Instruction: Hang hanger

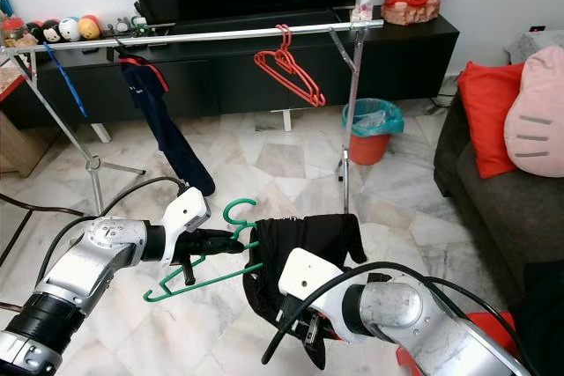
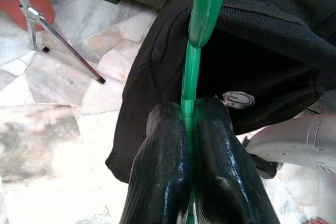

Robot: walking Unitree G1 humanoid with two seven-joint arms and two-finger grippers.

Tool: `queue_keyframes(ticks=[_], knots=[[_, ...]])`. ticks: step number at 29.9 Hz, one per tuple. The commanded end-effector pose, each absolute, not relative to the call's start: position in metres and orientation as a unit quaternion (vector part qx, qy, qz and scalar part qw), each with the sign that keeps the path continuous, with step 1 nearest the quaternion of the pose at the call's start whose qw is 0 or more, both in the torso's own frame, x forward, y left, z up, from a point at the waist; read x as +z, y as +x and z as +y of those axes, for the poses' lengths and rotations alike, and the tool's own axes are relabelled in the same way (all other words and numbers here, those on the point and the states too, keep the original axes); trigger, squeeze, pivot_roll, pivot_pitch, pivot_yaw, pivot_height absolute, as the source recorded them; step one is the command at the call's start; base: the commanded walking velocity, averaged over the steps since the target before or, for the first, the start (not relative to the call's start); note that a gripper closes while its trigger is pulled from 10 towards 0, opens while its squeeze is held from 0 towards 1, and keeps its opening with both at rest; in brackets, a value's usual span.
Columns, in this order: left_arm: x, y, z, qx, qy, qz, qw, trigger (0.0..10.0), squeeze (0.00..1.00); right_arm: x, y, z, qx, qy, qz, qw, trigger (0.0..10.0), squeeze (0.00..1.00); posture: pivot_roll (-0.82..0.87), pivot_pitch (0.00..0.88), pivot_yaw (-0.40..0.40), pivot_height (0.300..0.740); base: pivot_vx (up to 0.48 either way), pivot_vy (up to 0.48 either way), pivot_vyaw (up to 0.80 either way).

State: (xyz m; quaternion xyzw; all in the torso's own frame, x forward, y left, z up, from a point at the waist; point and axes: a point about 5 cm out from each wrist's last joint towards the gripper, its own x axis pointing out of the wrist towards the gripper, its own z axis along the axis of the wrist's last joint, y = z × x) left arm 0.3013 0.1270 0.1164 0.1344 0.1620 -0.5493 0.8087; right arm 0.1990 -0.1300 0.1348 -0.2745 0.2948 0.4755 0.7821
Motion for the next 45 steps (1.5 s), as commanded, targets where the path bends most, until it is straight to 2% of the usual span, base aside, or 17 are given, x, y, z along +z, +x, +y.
queue_keyframes(ticks=[1, 5, 6, 8, 9, 19, 21, 23, 25, 26, 27, 28, 31, 33, 38, 40, 45], knots=[[0.132, 0.313, 0.137, -0.515, 0.138, 0.130, 0.836, 10.0, 0.00, 0.133, 0.187, -0.121, 0.516, -0.263, 0.295, 0.760, 10.0, 1.00, -0.10, 0.000, 0.099, 0.740, 0.000, 0.000, 0.00], [0.133, 0.314, 0.136, -0.514, 0.138, 0.129, 0.837, 10.0, 0.00, 0.134, 0.189, -0.121, 0.514, -0.265, 0.290, 0.763, 10.0, 1.00, -0.09, 0.000, 0.099, 0.740, 0.000, 0.000, 0.00], [0.133, 0.314, 0.136, -0.514, 0.137, 0.128, 0.837, 10.0, 0.00, 0.134, 0.192, -0.122, 0.505, -0.267, 0.286, 0.770, 10.0, 0.00, -0.10, 0.000, 0.101, 0.740, 0.000, 0.000, 0.00], [0.133, 0.314, 0.136, -0.514, 0.137, 0.128, 0.837, 10.0, 0.00, 0.134, 0.193, -0.122, 0.503, -0.267, 0.285, 0.771, 10.0, 0.00, -0.10, 0.000, 0.100, 0.740, 0.000, 0.000, 0.00], [0.133, 0.314, 0.136, -0.513, 0.138, 0.128, 0.837, 10.0, 0.00, 0.135, 0.194, -0.123, 0.502, -0.267, 0.285, 0.772, 10.0, 1.00, -0.09, 0.000, 0.100, 0.740, 0.000, 0.000, 0.00], [0.134, 0.316, 0.136, -0.514, 0.135, 0.128, 0.837, 10.0, 0.00, 0.138, 0.199, -0.129, 0.483, -0.279, 0.278, 0.782, 10.0, 1.00, -0.10, 0.000, 0.105, 0.740, 0.000, 0.000, 0.00], [0.133, 0.316, 0.136, -0.515, 0.135, 0.129, 0.837, 10.0, 0.00, 0.143, 0.212, -0.136, 0.439, -0.288, 0.260, 0.810, 10.0, 1.00, -0.10, 0.000, 0.107, 0.740, 0.000, 0.000, 0.00], [0.133, 0.315, 0.137, -0.518, 0.137, 0.133, 0.834, 10.0, 0.00, 0.152, 0.239, -0.154, 0.332, -0.296, 0.235, 0.864, 10.0, 1.00, -0.10, 0.000, 0.109, 0.740, 0.000, 0.000, 0.00], [0.133, 0.315, 0.137, -0.520, 0.137, 0.134, 0.833, 10.0, 0.00, 0.155, 0.248, -0.162, 0.293, -0.297, 0.230, 0.879, 10.0, 1.00, -0.10, 0.000, 0.110, 0.740, 0.000, 0.000, 0.00], [0.132, 0.314, 0.137, -0.521, 0.137, 0.135, 0.831, 10.0, 0.00, 0.159, 0.256, -0.170, 0.255, -0.298, 0.218, 0.894, 10.0, 0.26, -0.10, 0.000, 0.110, 0.740, 0.000, 0.000, 0.00], [0.132, 0.314, 0.138, -0.522, 0.138, 0.136, 0.831, 10.0, 0.00, 0.162, 0.260, -0.174, 0.236, -0.298, 0.211, 0.901, 10.0, 0.26, -0.10, 0.000, 0.110, 0.740, 0.000, 0.000, 0.00], [0.132, 0.314, 0.138, -0.523, 0.138, 0.137, 0.830, 10.0, 0.00, 0.166, 0.263, -0.177, 0.222, -0.293, 0.201, 0.908, 10.0, 0.00, -0.10, 0.000, 0.111, 0.740, 0.000, 0.000, 0.00], [0.132, 0.312, 0.139, -0.531, 0.137, 0.142, 0.824, 10.0, 0.00, 0.171, 0.266, -0.179, 0.222, -0.271, 0.188, 0.917, 10.0, 0.00, -0.10, 0.000, 0.112, 0.740, 0.000, 0.000, 0.00], [0.133, 0.309, 0.139, -0.548, 0.136, 0.148, 0.812, 10.0, 0.00, 0.164, 0.261, -0.183, 0.260, -0.310, 0.197, 0.893, 10.0, 0.00, -0.10, 0.000, 0.115, 0.740, 0.000, 0.000, 0.00], [0.135, 0.304, 0.141, -0.573, 0.138, 0.156, 0.793, 10.0, 0.00, 0.151, 0.255, -0.191, 0.311, -0.326, 0.215, 0.866, 10.0, 0.00, -0.10, 0.000, 0.119, 0.740, 0.000, 0.000, 0.00], [0.140, 0.299, 0.142, -0.601, 0.130, 0.162, 0.772, 10.0, 0.00, 0.145, 0.252, -0.197, 0.335, -0.344, 0.229, 0.847, 10.0, 0.00, -0.09, 0.000, 0.119, 0.740, 0.000, 0.000, 0.00], [0.143, 0.297, 0.146, -0.620, 0.146, 0.170, 0.752, 10.0, 0.00, 0.147, 0.254, -0.203, 0.358, -0.364, 0.223, 0.830, 10.0, 0.00, -0.09, 0.000, 0.125, 0.740, 0.000, 0.000, 0.00]])
